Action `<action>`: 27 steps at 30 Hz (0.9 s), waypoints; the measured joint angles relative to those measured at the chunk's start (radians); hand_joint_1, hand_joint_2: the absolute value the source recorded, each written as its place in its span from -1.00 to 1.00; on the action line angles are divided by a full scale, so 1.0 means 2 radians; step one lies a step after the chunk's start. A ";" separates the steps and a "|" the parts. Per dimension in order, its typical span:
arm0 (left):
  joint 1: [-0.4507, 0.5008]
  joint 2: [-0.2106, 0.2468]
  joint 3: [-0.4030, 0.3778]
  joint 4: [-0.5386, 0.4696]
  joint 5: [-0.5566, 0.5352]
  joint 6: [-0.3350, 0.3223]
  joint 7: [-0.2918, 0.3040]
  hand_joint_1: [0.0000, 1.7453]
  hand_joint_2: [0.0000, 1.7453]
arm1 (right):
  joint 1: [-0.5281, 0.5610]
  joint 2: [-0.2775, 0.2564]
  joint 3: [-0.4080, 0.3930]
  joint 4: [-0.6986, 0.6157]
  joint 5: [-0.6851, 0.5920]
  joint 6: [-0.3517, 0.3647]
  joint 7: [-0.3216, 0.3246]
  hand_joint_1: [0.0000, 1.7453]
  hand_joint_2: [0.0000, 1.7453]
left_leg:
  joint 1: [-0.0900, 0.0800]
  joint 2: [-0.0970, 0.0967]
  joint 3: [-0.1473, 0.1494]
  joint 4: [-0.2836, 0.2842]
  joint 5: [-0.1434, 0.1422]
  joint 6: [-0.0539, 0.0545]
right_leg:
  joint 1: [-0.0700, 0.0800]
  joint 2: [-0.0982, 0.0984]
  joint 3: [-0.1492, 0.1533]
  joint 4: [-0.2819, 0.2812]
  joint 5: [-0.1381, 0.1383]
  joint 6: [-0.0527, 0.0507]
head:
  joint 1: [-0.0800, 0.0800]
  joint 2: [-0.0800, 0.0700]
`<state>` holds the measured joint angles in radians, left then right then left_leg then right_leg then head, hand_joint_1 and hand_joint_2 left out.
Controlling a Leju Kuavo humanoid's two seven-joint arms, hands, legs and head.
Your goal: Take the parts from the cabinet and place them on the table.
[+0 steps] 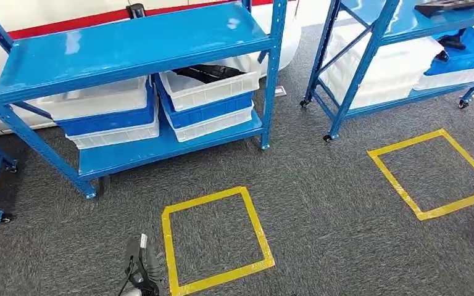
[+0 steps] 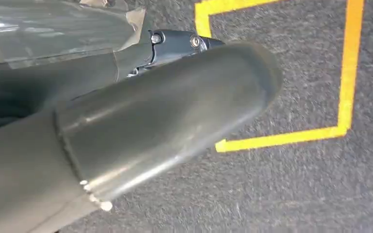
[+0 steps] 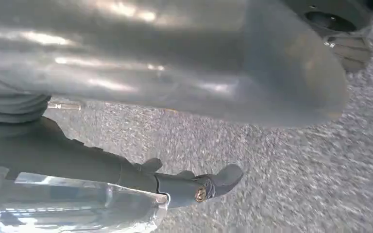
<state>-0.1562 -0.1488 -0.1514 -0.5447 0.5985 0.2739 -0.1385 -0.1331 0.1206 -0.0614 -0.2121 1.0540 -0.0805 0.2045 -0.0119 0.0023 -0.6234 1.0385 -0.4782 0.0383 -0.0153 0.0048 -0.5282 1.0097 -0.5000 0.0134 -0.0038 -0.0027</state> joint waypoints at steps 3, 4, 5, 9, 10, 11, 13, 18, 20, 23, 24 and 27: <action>0.001 -0.001 0.000 0.000 0.001 0.001 0.000 -1.00 -1.00 | 0.000 0.003 0.000 0.000 0.004 0.001 -0.001 -1.00 -1.00 | -0.004 -0.006 0.013 -0.021 0.012 0.015 | 0.001 -0.001 0.010 0.006 0.010 0.016 | -0.003 0.000; 0.001 0.000 0.001 0.000 0.001 0.001 -0.001 -1.00 -1.00 | 0.000 0.003 0.000 0.000 0.005 0.002 -0.001 -1.00 -1.00 | 0.001 -0.008 0.028 -0.028 0.020 0.019 | 0.001 -0.001 0.005 0.015 0.002 0.016 | -0.004 0.000; 0.000 0.000 0.001 0.000 0.001 0.002 -0.001 -1.00 -1.00 | -0.001 0.003 0.000 0.000 0.006 0.002 -0.001 -1.00 -1.00 | 0.000 -0.005 0.033 -0.028 0.018 0.020 | 0.000 -0.001 0.004 0.028 -0.007 0.011 | -0.002 0.000; 0.001 -0.002 0.002 0.000 0.003 0.001 -0.001 -1.00 -1.00 | -0.003 0.001 0.000 0.000 0.008 0.002 -0.001 -1.00 -1.00 | 0.000 -0.006 0.035 -0.027 0.015 0.019 | -0.001 -0.001 -0.073 0.146 -0.052 0.012 | 0.000 0.000; 0.002 -0.002 0.002 0.000 0.003 0.001 -0.001 -1.00 -1.00 | -0.002 0.001 0.000 0.000 0.008 0.002 -0.001 -1.00 -1.00 | 0.000 -0.007 0.037 -0.027 0.013 0.018 | -0.001 -0.001 -0.078 0.145 -0.047 0.016 | 0.000 0.000; 0.003 -0.002 0.002 0.000 0.003 0.001 -0.001 -1.00 -1.00 | -0.001 0.000 0.000 0.000 0.008 0.003 -0.001 -1.00 -1.00 | 0.001 -0.008 0.040 -0.027 0.010 0.016 | -0.003 -0.001 -0.072 0.117 -0.030 0.023 | 0.000 0.000; 0.003 -0.003 0.002 0.000 0.004 0.001 -0.001 -1.00 -1.00 | -0.002 -0.002 0.000 0.000 0.010 0.003 -0.001 -1.00 -1.00 | 0.003 -0.009 0.049 -0.026 0.002 0.009 | -0.008 -0.002 -0.035 0.016 0.028 0.041 | 0.001 0.000; 0.003 -0.002 0.003 0.000 0.005 0.001 -0.001 -1.00 -1.00 | -0.002 -0.001 -0.001 0.000 0.012 0.004 -0.001 -1.00 -1.00 | 0.001 -0.008 0.051 -0.019 -0.006 -0.004 | -0.003 -0.003 -0.028 -0.001 0.023 0.010 | -0.002 0.000; 0.003 -0.002 0.003 0.000 0.005 0.001 -0.002 -1.00 -1.00 | -0.001 -0.001 -0.001 0.000 0.013 0.004 -0.001 -1.00 -1.00 | 0.004 -0.008 0.050 -0.016 -0.009 -0.007 | -0.006 -0.002 -0.020 -0.002 0.022 0.005 | -0.002 0.000; 0.002 -0.002 0.003 0.000 0.005 0.001 -0.002 -1.00 -1.00 | -0.004 -0.001 -0.001 0.000 0.013 0.004 -0.001 -1.00 -1.00 | 0.007 -0.004 0.005 0.063 -0.029 -0.017 | -0.005 -0.002 -0.013 -0.003 0.016 -0.003 | -0.002 0.000; 0.003 -0.002 0.003 0.000 0.005 0.001 -0.002 -1.00 -1.00 | -0.004 -0.001 -0.001 0.000 0.013 0.004 -0.001 -1.00 -1.00 | 0.008 -0.003 -0.022 0.103 -0.047 -0.019 | -0.004 -0.002 -0.011 -0.003 0.014 -0.006 | -0.002 0.000; 0.006 -0.002 0.003 0.000 0.006 0.001 -0.002 -1.00 -1.00 | -0.001 -0.002 -0.001 0.000 0.013 0.004 -0.001 -1.00 -1.00 | 0.009 -0.003 -0.053 0.120 -0.039 -0.018 | -0.002 -0.001 -0.003 -0.003 0.006 -0.006 | -0.003 0.000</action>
<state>-0.1434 -0.1526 -0.1457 -0.5444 0.6100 0.2762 -0.1427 -0.1361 0.1171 -0.0637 -0.2121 1.0800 -0.0721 0.2029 0.0059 -0.0036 -0.7301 1.2795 -0.5566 0.0020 -0.0199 0.0024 -0.5349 1.0045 -0.4883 0.0007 -0.0091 -0.0027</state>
